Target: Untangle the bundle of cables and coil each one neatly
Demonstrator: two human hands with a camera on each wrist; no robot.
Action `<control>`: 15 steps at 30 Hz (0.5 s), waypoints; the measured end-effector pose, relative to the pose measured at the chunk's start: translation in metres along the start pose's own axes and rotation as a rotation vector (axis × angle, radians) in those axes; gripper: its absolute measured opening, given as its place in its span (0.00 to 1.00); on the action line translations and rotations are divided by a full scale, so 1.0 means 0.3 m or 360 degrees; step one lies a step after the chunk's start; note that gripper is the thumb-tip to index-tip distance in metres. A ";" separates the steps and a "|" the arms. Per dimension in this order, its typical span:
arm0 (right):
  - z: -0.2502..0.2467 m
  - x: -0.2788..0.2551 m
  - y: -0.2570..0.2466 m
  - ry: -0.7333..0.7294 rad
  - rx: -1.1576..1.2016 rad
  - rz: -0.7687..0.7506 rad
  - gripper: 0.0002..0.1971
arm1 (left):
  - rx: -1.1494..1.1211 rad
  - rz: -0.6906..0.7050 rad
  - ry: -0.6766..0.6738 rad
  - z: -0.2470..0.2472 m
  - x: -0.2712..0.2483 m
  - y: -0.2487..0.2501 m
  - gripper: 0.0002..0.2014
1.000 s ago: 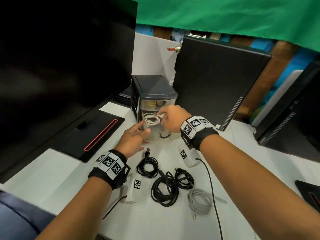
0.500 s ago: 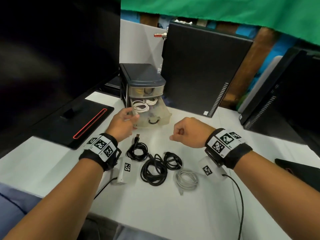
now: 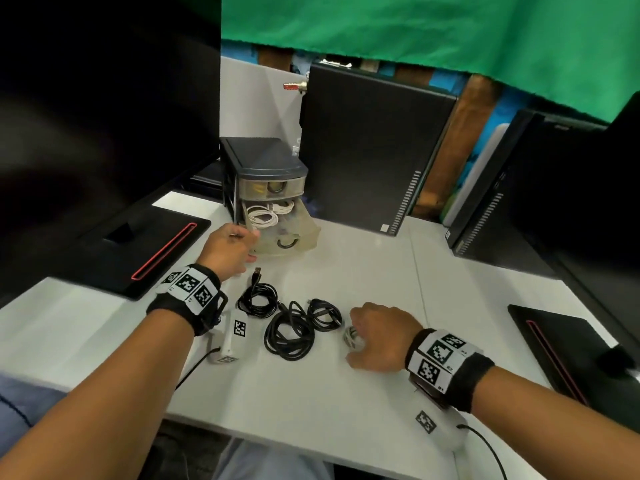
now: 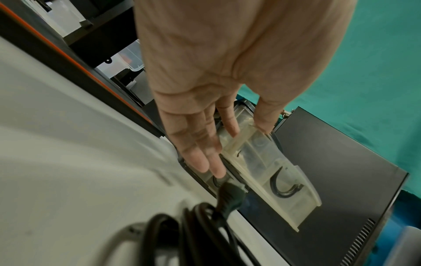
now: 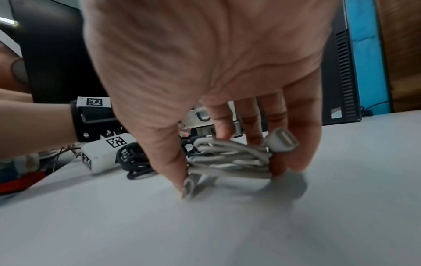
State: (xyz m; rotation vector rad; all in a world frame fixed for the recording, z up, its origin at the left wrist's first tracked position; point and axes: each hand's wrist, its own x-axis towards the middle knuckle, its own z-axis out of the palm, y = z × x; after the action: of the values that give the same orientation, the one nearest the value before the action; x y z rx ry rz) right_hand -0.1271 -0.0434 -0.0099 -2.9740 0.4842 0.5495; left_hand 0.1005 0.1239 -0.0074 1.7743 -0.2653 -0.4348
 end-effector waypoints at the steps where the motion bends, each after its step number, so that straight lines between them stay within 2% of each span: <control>1: -0.001 0.002 0.015 -0.0012 -0.0010 0.0018 0.19 | -0.0006 -0.0002 0.0001 -0.002 0.001 0.000 0.17; 5: -0.030 0.042 0.094 -0.0029 -0.0033 0.0144 0.16 | -0.0023 0.0008 0.0000 -0.007 0.004 -0.003 0.17; 8: -0.110 0.099 0.133 -0.0007 0.0011 0.0257 0.16 | -0.0013 -0.0005 -0.0021 -0.006 0.005 -0.011 0.18; 11: -0.251 0.169 0.113 0.0198 0.0184 0.0284 0.18 | -0.0030 -0.0041 -0.0038 -0.008 0.010 -0.016 0.20; 15: -0.427 0.272 -0.004 0.0476 0.0393 0.0128 0.17 | -0.0062 -0.0051 -0.0039 -0.009 0.015 -0.018 0.21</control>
State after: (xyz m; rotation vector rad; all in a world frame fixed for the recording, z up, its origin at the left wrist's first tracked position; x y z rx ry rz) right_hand -0.0113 -0.0833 0.0803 -2.8137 0.6447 0.0399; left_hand 0.1054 0.1258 -0.0128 1.7381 -0.2444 -0.4818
